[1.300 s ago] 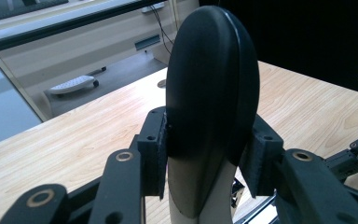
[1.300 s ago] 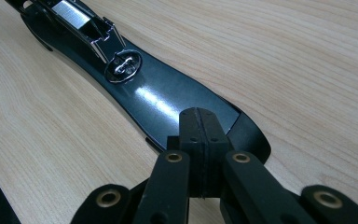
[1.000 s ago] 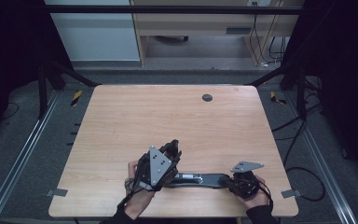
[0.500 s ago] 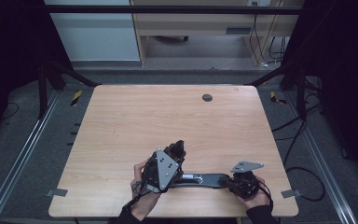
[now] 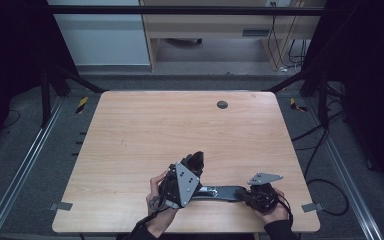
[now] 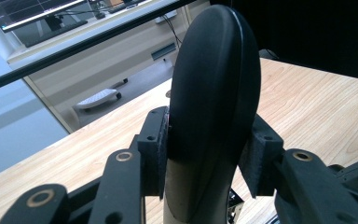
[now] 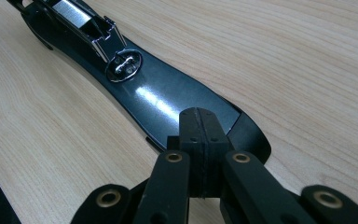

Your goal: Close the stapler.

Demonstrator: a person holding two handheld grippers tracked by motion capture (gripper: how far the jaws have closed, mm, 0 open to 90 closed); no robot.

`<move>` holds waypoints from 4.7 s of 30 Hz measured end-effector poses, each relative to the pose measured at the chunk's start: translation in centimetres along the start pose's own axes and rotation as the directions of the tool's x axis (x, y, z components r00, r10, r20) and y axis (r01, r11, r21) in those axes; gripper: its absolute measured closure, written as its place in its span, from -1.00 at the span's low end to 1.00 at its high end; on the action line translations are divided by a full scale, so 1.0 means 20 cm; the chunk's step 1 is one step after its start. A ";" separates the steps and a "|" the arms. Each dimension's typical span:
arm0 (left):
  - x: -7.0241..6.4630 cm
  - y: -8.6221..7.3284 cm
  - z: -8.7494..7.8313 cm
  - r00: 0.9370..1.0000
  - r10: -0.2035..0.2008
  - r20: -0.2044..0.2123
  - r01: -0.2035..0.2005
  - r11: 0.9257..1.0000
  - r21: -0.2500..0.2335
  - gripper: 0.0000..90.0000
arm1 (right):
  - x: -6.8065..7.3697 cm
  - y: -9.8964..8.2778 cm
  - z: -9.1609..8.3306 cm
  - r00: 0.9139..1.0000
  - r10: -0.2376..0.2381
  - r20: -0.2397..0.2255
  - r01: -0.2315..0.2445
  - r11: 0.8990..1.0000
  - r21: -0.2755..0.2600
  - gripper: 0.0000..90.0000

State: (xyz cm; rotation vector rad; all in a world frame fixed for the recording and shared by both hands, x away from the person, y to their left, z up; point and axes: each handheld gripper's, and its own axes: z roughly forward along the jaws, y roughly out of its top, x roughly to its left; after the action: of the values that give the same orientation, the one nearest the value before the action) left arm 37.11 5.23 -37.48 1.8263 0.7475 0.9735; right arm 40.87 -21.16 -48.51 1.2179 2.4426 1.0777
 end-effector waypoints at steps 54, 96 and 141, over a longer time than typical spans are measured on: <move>-0.26 0.00 0.13 0.985 0.170 -0.040 -0.169 0.985 0.033 0.21 | 0.00 0.00 0.00 1.000 0.001 -0.004 -0.001 1.000 0.000 1.00; -0.40 -0.04 0.22 0.964 0.262 -0.040 -0.259 0.964 0.063 0.16 | -0.01 0.00 0.00 1.000 0.009 -0.011 -0.009 1.000 -0.002 1.00; -0.53 -0.10 0.30 0.925 0.378 -0.034 -0.373 0.923 0.097 0.12 | -0.02 -0.01 -0.01 1.000 0.020 -0.002 -0.020 1.000 0.000 1.00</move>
State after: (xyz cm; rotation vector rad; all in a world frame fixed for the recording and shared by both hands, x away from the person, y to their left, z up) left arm 36.75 -5.06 -44.21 2.0752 0.4826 1.2543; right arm 40.94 -21.66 -48.53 1.2452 2.4368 1.0844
